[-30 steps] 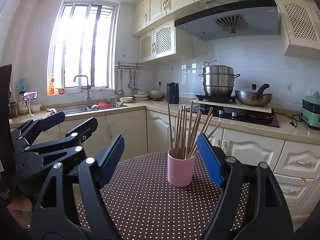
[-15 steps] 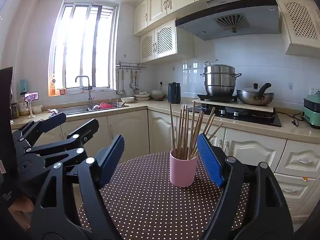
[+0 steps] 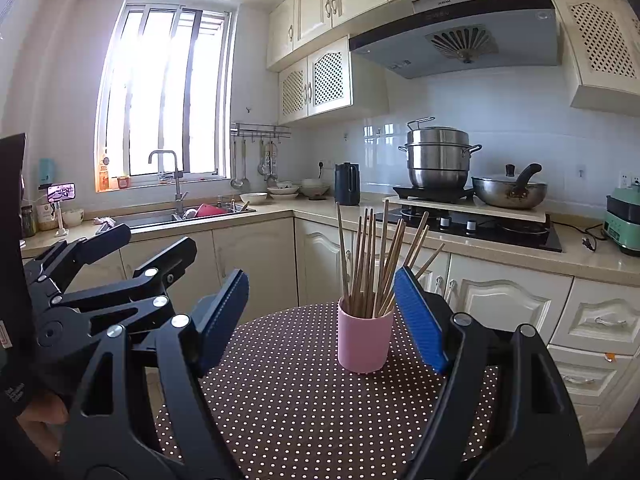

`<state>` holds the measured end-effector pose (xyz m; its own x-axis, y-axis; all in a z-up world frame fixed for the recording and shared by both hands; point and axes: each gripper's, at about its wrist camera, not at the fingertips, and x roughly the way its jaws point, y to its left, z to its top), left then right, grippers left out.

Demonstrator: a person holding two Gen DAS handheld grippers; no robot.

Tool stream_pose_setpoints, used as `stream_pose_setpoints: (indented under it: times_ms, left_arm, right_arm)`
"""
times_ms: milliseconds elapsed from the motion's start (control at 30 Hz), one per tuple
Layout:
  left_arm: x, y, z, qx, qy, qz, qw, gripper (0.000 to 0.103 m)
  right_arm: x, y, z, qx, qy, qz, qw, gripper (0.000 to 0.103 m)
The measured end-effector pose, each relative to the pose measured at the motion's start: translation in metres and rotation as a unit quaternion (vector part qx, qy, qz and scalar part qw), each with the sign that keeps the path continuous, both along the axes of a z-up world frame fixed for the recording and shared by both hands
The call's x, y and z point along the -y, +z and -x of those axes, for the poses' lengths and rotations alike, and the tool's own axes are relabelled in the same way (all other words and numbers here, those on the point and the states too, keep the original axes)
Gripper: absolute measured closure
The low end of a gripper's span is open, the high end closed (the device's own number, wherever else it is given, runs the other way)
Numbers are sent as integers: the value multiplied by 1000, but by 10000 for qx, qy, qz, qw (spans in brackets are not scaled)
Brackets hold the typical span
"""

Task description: Organize utensils

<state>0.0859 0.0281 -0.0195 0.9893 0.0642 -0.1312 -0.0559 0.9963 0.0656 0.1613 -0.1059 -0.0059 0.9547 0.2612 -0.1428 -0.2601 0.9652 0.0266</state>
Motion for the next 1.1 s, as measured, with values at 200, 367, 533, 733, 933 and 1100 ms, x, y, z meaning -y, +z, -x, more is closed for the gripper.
stream_pose_setpoints:
  times_ms: [200,367,533,733,933,1100]
  left_arm:
    - [0,-1,-1,-2,11,-10,10000,24]
    - [0,-1,-2,-1,18,-13,10000,24]
    - [0,-1,-1,7,18,-18,10000,24]
    - [0,-3,-4,4,57,-54,10000,24]
    - [2,-6,-10,-62,43,-63,10000,24]
    - [4,-12,-20,-238,46,-73,9997,24]
  right_arm:
    - [0,-1,-1,12,-37,36,10000,28]
    - [0,-1,-1,5,-44,29,10000,28]
    - [0,-2,-1,11,-58,26,10000,28]
    - [3,-4,-4,-24,-49,-5,10000,28]
    - [4,-6,-9,-70,-72,-1,9999,27]
    - [5,-12,-17,-230,-92,-17,9997,26]
